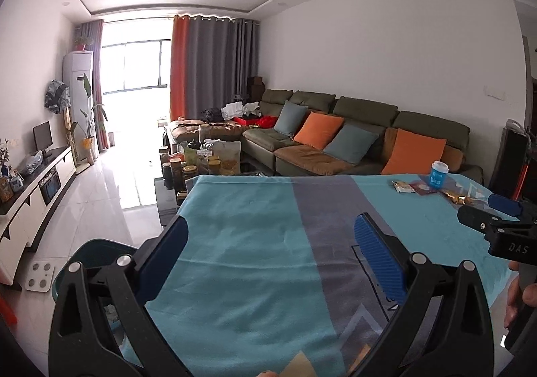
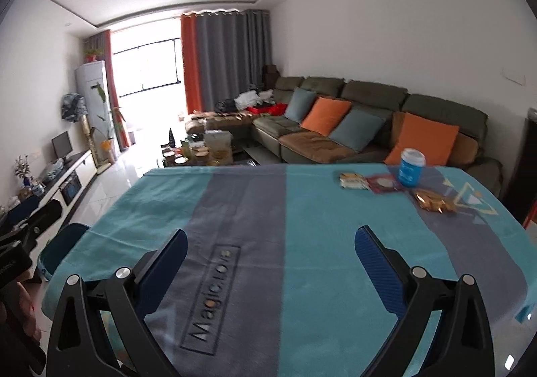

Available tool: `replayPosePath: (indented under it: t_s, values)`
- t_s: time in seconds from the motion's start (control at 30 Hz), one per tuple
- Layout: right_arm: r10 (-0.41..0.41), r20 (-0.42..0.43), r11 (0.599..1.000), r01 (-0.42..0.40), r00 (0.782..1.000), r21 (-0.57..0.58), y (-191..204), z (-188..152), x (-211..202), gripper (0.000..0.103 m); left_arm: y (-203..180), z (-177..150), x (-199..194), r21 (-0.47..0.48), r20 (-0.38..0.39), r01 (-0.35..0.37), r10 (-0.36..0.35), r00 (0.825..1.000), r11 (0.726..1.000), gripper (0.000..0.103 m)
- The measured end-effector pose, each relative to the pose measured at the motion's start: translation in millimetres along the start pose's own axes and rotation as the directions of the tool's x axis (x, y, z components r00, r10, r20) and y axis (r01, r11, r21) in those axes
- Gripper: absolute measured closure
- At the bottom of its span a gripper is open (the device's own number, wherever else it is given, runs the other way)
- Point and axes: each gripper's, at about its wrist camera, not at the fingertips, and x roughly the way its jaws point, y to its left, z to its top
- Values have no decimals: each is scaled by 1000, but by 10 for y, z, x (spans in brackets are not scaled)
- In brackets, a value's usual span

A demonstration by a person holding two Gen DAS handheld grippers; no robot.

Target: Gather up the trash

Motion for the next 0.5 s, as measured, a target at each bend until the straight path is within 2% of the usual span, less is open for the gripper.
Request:
replayPosePath:
  t_s: [0.23,0.5]
  values:
    - [-40,-16,999,40,999,20,-141,-86,21,7,-5,-70,34,2,-20,-11,11,1000,1000,5]
    - [-81,59,997,82,995,-9,-118,-166,-155,7,-7,-78,-44,4,-2,-35,35,999,999,5]
